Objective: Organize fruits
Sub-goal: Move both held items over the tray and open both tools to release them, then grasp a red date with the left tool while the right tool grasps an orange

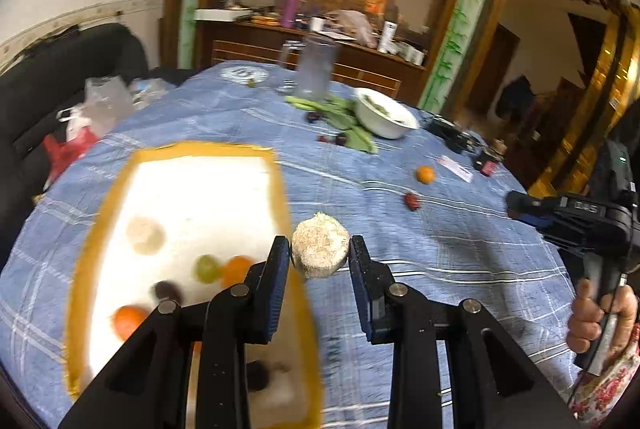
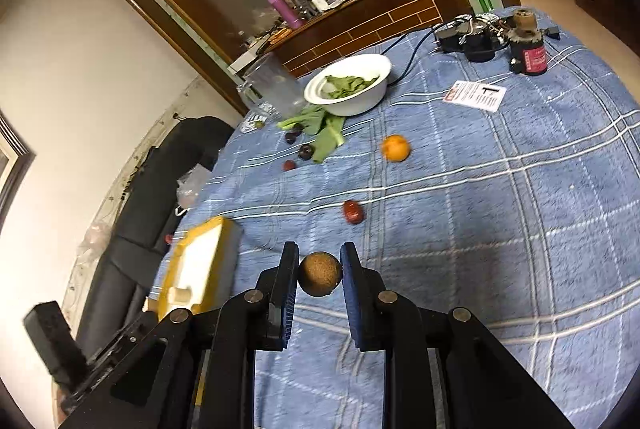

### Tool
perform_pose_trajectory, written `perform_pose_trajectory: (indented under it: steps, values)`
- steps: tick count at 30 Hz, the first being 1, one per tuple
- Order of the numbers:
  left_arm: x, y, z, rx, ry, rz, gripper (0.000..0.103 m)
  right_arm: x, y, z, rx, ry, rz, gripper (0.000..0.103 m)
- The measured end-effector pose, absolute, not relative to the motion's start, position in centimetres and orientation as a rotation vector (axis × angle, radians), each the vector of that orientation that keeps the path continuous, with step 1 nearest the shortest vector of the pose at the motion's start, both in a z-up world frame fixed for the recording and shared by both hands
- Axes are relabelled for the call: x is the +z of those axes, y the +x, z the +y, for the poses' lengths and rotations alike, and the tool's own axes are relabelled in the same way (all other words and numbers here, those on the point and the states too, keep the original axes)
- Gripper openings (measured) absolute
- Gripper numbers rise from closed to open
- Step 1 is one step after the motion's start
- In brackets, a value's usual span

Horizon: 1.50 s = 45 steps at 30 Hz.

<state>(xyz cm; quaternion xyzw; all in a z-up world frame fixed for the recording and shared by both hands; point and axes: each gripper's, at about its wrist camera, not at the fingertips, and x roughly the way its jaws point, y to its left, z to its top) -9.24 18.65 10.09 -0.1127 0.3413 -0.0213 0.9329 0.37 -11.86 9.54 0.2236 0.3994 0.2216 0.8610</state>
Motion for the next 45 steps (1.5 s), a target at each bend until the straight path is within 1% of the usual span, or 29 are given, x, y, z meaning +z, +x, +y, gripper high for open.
perform_pose_trajectory:
  steps: [3,7,14,17,21,26,27,28,29,31,33,35,37,39,45]
  values:
    - [9.5,-10.0,21.1,0.026,-0.238,0.709,0.030,10.2,-0.7,-9.9,0.503,0.448,0.846,0.023]
    - [8.2,-10.8,24.5,0.149,-0.231,0.737,0.030,10.4,-2.6,-4.7,0.596,0.382,0.867,0.023]
    - [5.7,-12.3,29.2,0.284,-0.244,0.805,0.030,8.1,-5.8,5.9,0.745,0.226,0.936,0.024]
    - [4.7,-12.7,30.6,0.308,-0.282,0.830,0.030,7.2,-6.7,9.5,0.772,0.163,0.958,0.024]
    - [4.4,-13.1,31.1,0.290,-0.326,0.829,0.030,6.4,-7.7,12.4,0.755,0.051,0.942,0.024]
    - [4.9,-13.5,30.8,0.258,-0.330,0.810,0.047,6.2,-8.8,14.4,0.741,-0.057,0.905,0.025]
    - [5.1,-13.6,30.7,0.253,-0.330,0.806,0.048,6.3,-9.1,14.6,0.738,-0.067,0.900,0.028]
    - [5.2,-13.6,30.7,0.250,-0.329,0.803,0.052,6.3,-9.2,14.7,0.732,-0.080,0.892,0.030]
    - [5.4,-13.7,30.6,0.253,-0.324,0.797,0.059,6.3,-9.2,14.7,0.728,-0.086,0.888,0.030]
    - [5.8,-14.0,30.4,0.274,-0.308,0.785,0.064,6.3,-9.1,14.7,0.721,-0.086,0.885,0.033]
    - [6.3,-14.2,30.0,0.286,-0.288,0.774,0.066,6.4,-9.1,14.5,0.711,-0.079,0.881,0.035]
    - [6.8,-14.3,29.4,0.297,-0.256,0.767,0.071,6.6,-9.1,13.9,0.703,-0.060,0.878,0.037]
    - [7.3,-14.5,28.5,0.306,-0.216,0.752,0.074,6.8,-9.3,13.2,0.695,-0.045,0.871,0.043]
    - [8.0,-14.7,27.4,0.311,-0.164,0.733,0.078,7.2,-9.6,12.6,0.683,-0.039,0.855,0.046]
    - [9.6,-15.2,24.6,0.264,-0.109,0.698,0.080,8.2,-10.4,10.9,0.657,-0.050,0.808,0.046]
